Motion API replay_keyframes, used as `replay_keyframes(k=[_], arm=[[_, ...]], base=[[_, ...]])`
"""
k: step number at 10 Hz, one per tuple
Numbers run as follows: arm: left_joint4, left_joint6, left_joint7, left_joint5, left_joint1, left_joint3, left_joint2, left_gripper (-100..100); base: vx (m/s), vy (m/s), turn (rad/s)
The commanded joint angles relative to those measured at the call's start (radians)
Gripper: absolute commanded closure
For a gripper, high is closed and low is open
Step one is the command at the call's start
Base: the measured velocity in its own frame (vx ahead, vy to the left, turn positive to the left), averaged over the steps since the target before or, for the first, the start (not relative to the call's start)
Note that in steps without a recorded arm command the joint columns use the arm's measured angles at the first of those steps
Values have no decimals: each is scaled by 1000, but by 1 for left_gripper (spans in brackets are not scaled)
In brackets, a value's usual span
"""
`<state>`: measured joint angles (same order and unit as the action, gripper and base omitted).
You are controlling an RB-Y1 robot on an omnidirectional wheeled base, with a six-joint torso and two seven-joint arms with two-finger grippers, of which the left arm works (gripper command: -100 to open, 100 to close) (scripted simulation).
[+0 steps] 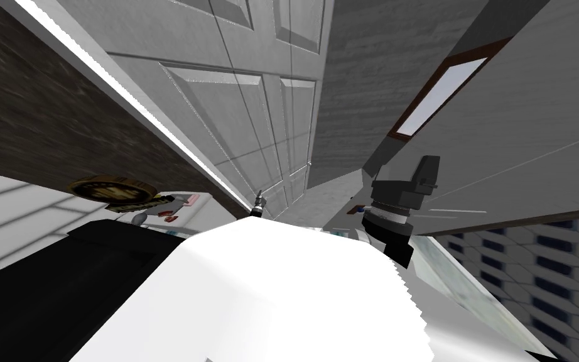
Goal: Push the door open
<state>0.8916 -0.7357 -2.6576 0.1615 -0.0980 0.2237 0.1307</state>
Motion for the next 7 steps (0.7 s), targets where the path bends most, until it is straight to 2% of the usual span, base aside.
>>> replay_keyframes(k=[1, 4, 5, 7], arm=[[-24, -2, 4, -13, -1, 28, 19, -100], [-33, 0, 3, -27, -4, 60, 29, -100], [-38, 1, 0, -34, -5, 74, 31, -100], [-42, 2, -5, -40, -4, 87, 31, -100]], base=[[-5, 39, -102], [-50, 7, -139], [-111, -94, -201], [-96, -178, -119]])
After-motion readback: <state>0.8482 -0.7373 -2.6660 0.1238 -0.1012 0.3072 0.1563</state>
